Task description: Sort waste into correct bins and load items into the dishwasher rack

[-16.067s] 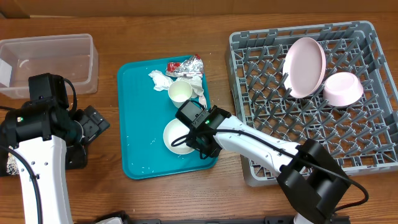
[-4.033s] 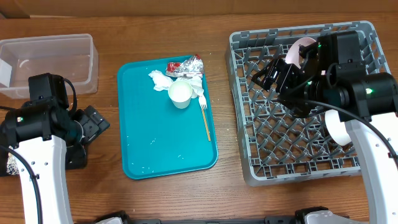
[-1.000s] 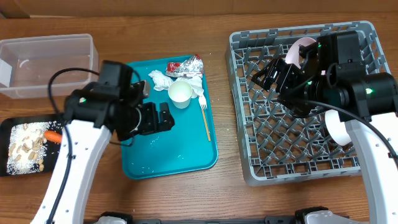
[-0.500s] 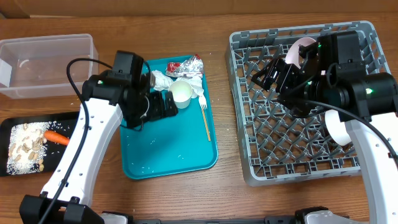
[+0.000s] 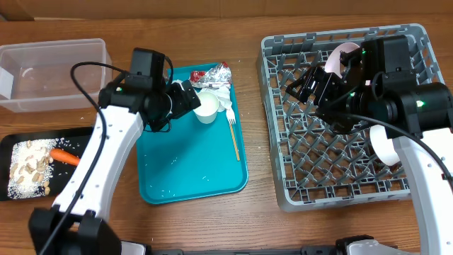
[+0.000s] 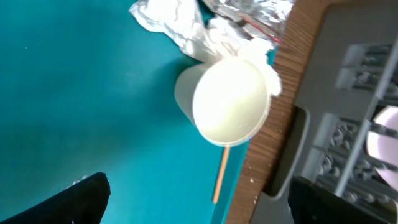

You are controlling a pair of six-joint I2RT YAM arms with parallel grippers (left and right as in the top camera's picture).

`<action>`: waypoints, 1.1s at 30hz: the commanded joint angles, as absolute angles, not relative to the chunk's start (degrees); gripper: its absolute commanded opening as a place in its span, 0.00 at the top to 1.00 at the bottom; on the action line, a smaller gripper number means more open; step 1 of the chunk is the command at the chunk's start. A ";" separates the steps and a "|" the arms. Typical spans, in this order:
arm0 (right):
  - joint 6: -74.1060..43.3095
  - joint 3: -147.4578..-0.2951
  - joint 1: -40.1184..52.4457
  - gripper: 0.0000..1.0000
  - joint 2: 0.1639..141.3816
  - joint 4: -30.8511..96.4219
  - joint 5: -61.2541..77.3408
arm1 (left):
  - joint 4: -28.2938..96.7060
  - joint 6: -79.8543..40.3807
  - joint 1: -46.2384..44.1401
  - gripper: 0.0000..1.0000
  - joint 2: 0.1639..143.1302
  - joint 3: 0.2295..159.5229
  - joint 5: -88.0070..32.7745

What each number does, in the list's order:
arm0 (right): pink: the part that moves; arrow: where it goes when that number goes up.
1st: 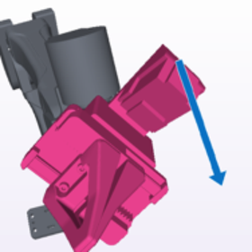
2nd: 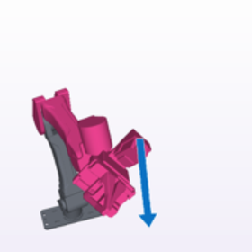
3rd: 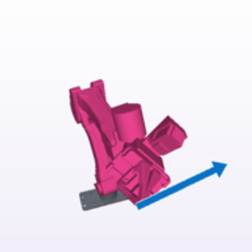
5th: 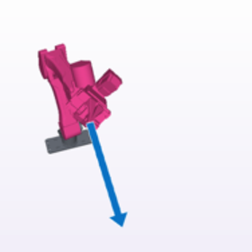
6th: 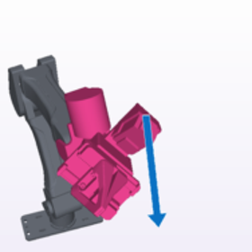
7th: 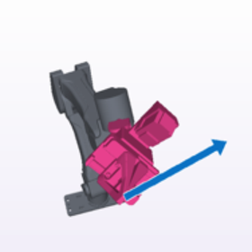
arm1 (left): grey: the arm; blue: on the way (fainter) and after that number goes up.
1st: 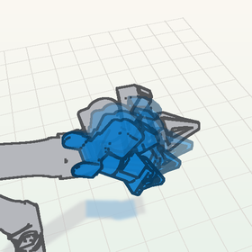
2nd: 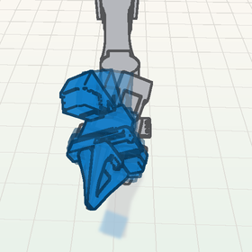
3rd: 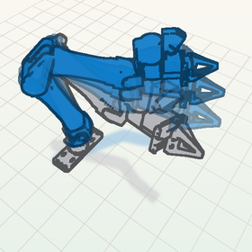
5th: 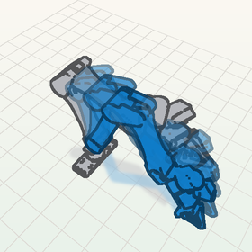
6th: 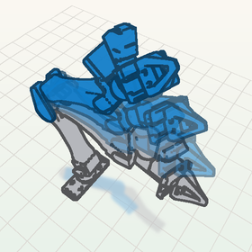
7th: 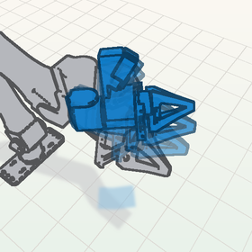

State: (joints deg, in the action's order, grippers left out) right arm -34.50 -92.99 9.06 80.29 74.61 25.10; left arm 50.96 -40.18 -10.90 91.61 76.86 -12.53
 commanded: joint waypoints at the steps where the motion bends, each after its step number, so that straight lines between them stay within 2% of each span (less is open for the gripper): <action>1: -34.04 -93.71 9.15 0.00 80.29 74.41 25.12 | 49.06 -42.70 -10.96 0.07 96.62 76.97 -10.33; 9: -34.04 -93.71 9.15 0.00 80.29 74.39 25.12 | 44.21 -43.35 -11.03 0.07 103.68 76.99 -13.58; 18: -34.04 -93.71 9.15 0.00 80.29 74.41 25.12 | 44.56 -43.31 -12.47 0.06 104.05 76.99 -13.56; 26: -34.04 -93.71 9.15 0.00 80.29 74.39 25.12 | 43.57 -43.27 -17.39 0.00 104.14 76.97 -13.47; 33: -34.04 -93.71 9.15 0.00 80.29 74.39 25.12 | 42.81 -43.29 -18.26 0.00 104.16 76.99 -12.91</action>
State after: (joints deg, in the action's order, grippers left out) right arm -34.50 -92.99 9.06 80.29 74.59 25.08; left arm 42.83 -42.54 -18.37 103.50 76.86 -13.06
